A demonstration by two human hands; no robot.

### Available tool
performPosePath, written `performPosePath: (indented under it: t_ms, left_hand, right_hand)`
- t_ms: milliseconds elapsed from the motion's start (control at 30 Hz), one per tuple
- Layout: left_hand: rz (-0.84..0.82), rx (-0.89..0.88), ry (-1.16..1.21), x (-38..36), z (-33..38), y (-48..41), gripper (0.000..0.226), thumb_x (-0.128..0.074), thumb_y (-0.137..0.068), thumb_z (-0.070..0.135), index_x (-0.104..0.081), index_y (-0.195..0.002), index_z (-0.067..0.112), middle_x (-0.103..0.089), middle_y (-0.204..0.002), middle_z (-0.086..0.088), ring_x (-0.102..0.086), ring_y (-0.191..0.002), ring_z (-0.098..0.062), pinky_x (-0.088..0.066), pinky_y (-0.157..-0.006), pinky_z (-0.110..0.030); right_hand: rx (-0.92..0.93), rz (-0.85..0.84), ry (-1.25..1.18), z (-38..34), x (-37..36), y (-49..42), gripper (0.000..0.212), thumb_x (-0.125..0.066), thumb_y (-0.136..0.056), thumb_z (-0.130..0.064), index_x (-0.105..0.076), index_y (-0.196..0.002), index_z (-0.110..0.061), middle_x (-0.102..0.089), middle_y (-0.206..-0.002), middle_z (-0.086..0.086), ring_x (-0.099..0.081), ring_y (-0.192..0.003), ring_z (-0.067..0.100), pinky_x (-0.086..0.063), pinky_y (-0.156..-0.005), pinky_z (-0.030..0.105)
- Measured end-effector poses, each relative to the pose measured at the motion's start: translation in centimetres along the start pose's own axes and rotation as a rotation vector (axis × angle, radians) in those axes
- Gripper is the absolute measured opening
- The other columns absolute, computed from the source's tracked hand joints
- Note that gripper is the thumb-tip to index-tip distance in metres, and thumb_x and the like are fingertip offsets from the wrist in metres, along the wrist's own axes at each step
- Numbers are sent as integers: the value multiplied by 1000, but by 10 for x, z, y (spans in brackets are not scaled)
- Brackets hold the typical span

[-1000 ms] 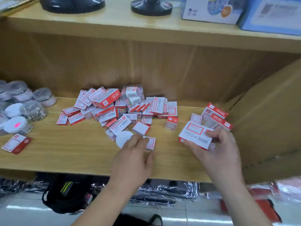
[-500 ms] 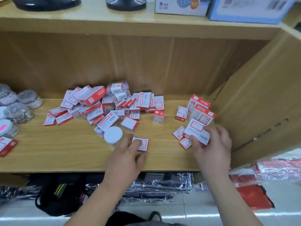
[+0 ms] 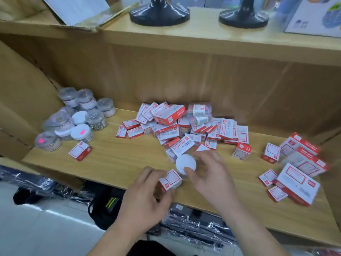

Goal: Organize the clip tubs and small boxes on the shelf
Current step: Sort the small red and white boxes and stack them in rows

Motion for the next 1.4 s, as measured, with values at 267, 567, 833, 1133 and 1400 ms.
performPosePath:
  t_ms: [267, 567, 833, 1133, 1400]
  left_hand:
    - [-49, 39, -36, 30, -65, -22, 34, -72, -83, 34, -62, -116, 35, -53, -109, 18, -62, -92, -8, -54, -69, -30]
    - [-70, 45, -147, 84, -125, -33, 26, -65, -78, 45, -63, -100, 32, -57, -93, 12, -64, -85, -16, -53, -60, -34]
    - [77, 99, -350, 146, -193, -25, 32, -69, -83, 38, -69, -114, 30, -60, -111, 6, -59, -92, -22, -55, -68, -34]
    - [123, 179, -254, 156, -192, -32, 32, -69, -82, 28, -66, -115, 28, -60, -102, 9, -61, -93, -21, -55, -63, -36]
    - [-39, -70, 43, 98, -128, -95, 40, -66, -83, 31, -64, -122, 24, -55, -123, 10, -61, -110, -16, -56, -86, -38]
  right_hand:
    - [-108, 109, 175, -15, -37, 8, 48, -91, -64, -35, -72, -108, -28, -66, -124, -6, -64, -116, 16, -45, -94, 22]
    - [-31, 106, 81, -114, -104, -33, 44, -88, -68, -45, -66, -105, -36, -63, -104, -20, -63, -94, 9, -56, -79, 38]
    - [222, -121, 244, -189, -213, -109, 37, -79, -80, -35, -66, -115, -33, -65, -117, -18, -56, -111, 16, -51, -90, 37]
    - [127, -138, 77, -175, -213, -103, 37, -78, -83, -28, -70, -118, -26, -64, -124, -11, -61, -111, 8, -52, -96, 33]
    - [-17, 53, 51, -125, -114, -67, 22, -80, -82, -19, -74, -99, -32, -68, -93, -24, -66, -88, 0, -56, -77, 27]
Point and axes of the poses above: each hand's wrist, its own y-axis away from the middle knuckle, its own x-axis out of the back of the hand, z = x × y, the point moved 4 cm from there along -y, towards the middle knuckle
